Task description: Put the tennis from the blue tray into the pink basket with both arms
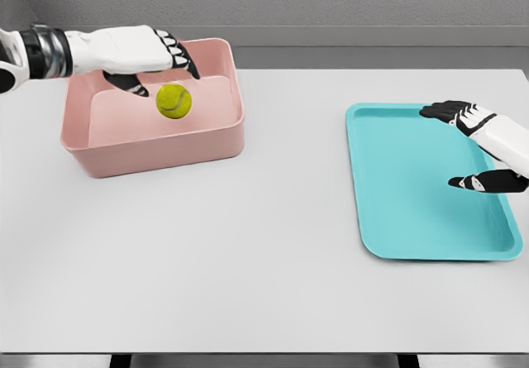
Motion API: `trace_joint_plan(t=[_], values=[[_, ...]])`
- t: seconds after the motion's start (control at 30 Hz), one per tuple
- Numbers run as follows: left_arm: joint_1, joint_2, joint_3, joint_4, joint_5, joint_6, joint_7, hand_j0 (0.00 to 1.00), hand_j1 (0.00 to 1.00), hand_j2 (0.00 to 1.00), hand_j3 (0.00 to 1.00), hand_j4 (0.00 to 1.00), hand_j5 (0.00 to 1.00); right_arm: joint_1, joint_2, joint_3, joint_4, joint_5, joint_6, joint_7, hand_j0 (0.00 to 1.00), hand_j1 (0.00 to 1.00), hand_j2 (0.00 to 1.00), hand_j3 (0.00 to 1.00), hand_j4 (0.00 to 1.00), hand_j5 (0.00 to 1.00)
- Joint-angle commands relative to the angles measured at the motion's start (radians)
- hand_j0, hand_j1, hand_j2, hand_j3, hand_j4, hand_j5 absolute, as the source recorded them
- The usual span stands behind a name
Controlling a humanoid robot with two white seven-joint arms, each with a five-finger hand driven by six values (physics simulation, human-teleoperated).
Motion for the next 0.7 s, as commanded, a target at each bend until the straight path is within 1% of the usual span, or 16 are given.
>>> trace_joint_plan(t=[0.0, 0.03, 0.1, 0.2, 0.23, 0.3, 0.33, 0.37, 0.53, 0.57, 0.67], values=[[0.000, 0.018, 0.008, 0.015, 0.006, 0.002, 0.001, 1.00, 1.00, 1.00, 1.00, 1.00, 1.00, -0.002, 0.000, 0.000, 0.000, -0.008, 0.003, -0.001, 1.00, 1.00, 1.00, 1.00, 1.00, 1.00], [0.000, 0.018, 0.008, 0.015, 0.007, 0.002, 0.001, 1.00, 1.00, 1.00, 1.00, 1.00, 1.00, 0.000, -0.002, 0.000, 0.000, -0.008, 0.003, -0.001, 1.00, 1.00, 1.00, 1.00, 1.00, 1.00], [0.003, 0.045, 0.011, -0.004, 0.015, 0.002, 0.001, 1.00, 1.00, 1.00, 1.00, 1.00, 1.00, 0.000, 0.000, 0.000, 0.002, -0.008, 0.003, -0.001, 1.00, 1.00, 1.00, 1.00, 1.00, 1.00], [0.020, 0.077, 0.017, -0.002, 0.076, 0.002, 0.003, 1.00, 1.00, 1.00, 1.00, 1.00, 1.00, 0.000, 0.000, 0.000, 0.005, -0.008, 0.003, -0.001, 1.00, 1.00, 1.00, 1.00, 1.00, 1.00], [0.034, 0.097, 0.017, -0.007, 0.104, 0.002, 0.001, 1.00, 1.00, 1.00, 1.00, 1.00, 1.00, 0.000, 0.000, 0.000, 0.005, -0.008, 0.003, -0.001, 1.00, 1.00, 1.00, 1.00, 1.00, 1.00], [0.072, 0.146, 0.017, -0.011, 0.220, 0.002, 0.003, 1.00, 1.00, 1.00, 1.00, 1.00, 1.00, 0.000, 0.000, 0.000, 0.005, -0.008, 0.003, -0.001, 1.00, 1.00, 1.00, 1.00, 1.00, 1.00], [0.090, 0.171, 0.017, -0.011, 0.260, 0.002, 0.001, 1.00, 1.00, 1.00, 1.00, 1.00, 1.00, 0.000, 0.000, 0.000, 0.005, -0.008, 0.003, -0.001, 1.00, 1.00, 1.00, 1.00, 1.00, 1.00], [0.100, 0.186, 0.017, -0.011, 0.270, 0.002, 0.001, 1.00, 1.00, 1.00, 1.00, 1.00, 1.00, 0.000, 0.000, 0.000, 0.005, -0.008, 0.003, -0.001, 1.00, 1.00, 1.00, 1.00, 1.00, 1.00], [0.100, 0.186, 0.017, -0.011, 0.270, 0.002, 0.001, 1.00, 1.00, 1.00, 1.00, 1.00, 1.00, 0.000, 0.000, 0.000, 0.005, -0.008, 0.003, -0.001, 1.00, 1.00, 1.00, 1.00, 1.00, 1.00], [0.140, 0.272, 0.032, -0.002, 0.313, 0.002, -0.002, 1.00, 1.00, 1.00, 1.00, 1.00, 1.00, 0.000, 0.000, 0.000, 0.005, -0.006, 0.003, -0.001, 1.00, 1.00, 1.00, 1.00, 1.00, 1.00], [0.143, 0.275, 0.033, 0.013, 0.313, 0.002, -0.002, 1.00, 1.00, 1.00, 1.00, 1.00, 1.00, 0.000, 0.000, 0.000, 0.005, -0.008, 0.003, -0.001, 1.00, 1.00, 1.00, 1.00, 1.00, 1.00]])
